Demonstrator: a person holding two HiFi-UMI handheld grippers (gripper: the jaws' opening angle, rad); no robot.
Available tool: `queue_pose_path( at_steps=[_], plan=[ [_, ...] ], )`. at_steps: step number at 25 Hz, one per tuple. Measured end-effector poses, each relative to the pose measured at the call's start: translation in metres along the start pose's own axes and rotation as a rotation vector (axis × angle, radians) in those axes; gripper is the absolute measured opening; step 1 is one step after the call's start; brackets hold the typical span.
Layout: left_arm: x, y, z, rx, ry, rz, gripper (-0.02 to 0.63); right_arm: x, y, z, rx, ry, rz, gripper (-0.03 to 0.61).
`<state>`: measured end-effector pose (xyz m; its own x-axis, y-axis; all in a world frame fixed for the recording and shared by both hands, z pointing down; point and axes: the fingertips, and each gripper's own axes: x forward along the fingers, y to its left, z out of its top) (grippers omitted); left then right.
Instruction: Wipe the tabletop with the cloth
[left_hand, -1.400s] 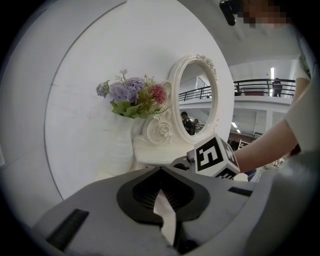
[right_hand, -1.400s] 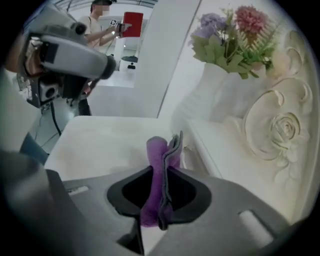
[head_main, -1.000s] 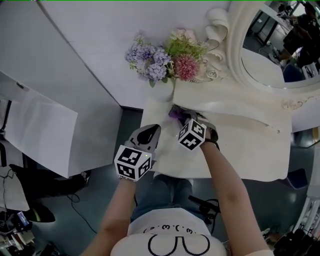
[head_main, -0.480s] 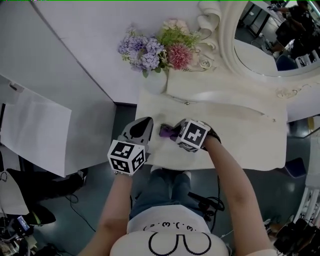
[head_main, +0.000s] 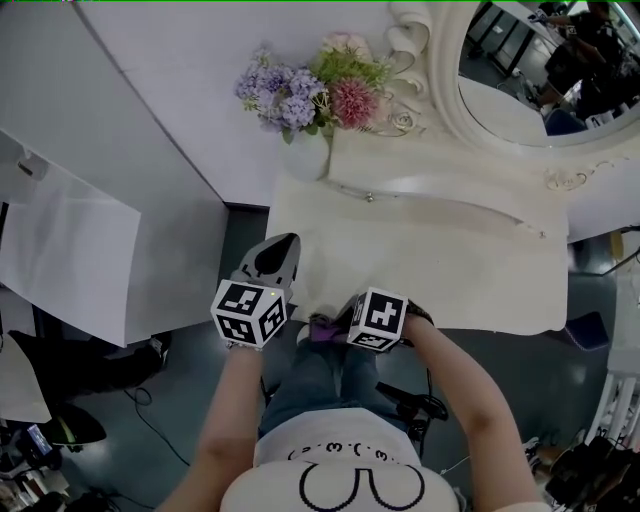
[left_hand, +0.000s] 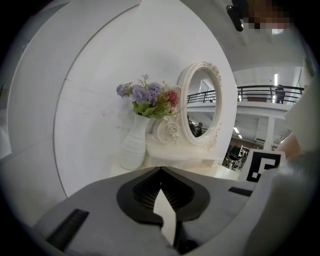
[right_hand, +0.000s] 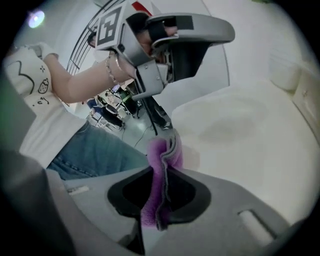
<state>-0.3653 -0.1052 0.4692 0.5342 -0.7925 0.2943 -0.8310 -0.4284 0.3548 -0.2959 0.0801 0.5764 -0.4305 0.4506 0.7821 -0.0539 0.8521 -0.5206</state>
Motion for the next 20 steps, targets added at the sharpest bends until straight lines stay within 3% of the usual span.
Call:
queue_pose_path(
  at_steps=[3, 5, 10, 12, 20],
  plan=[
    [-0.006, 0.002, -0.001, -0.001, -0.004, 0.010, -0.002, 0.003, 0.012, -0.005, 0.024, -0.008, 0.012, 0.071],
    [-0.011, 0.005, -0.002, -0.003, -0.006, 0.018, -0.002, -0.005, 0.005, -0.001, 0.050, -0.054, -0.050, 0.071],
    [-0.021, 0.011, -0.005, -0.009, -0.009, 0.032, -0.002, -0.061, -0.062, 0.022, 0.269, -0.326, -0.337, 0.074],
    [-0.024, 0.012, -0.006, -0.007, -0.006, 0.033, -0.002, -0.083, -0.094, 0.024, 0.336, -0.380, -0.452, 0.074],
    [-0.034, 0.027, -0.011, -0.001, 0.015, 0.045, -0.002, -0.121, -0.204, 0.039, 0.499, -0.368, -0.799, 0.074]
  ],
)
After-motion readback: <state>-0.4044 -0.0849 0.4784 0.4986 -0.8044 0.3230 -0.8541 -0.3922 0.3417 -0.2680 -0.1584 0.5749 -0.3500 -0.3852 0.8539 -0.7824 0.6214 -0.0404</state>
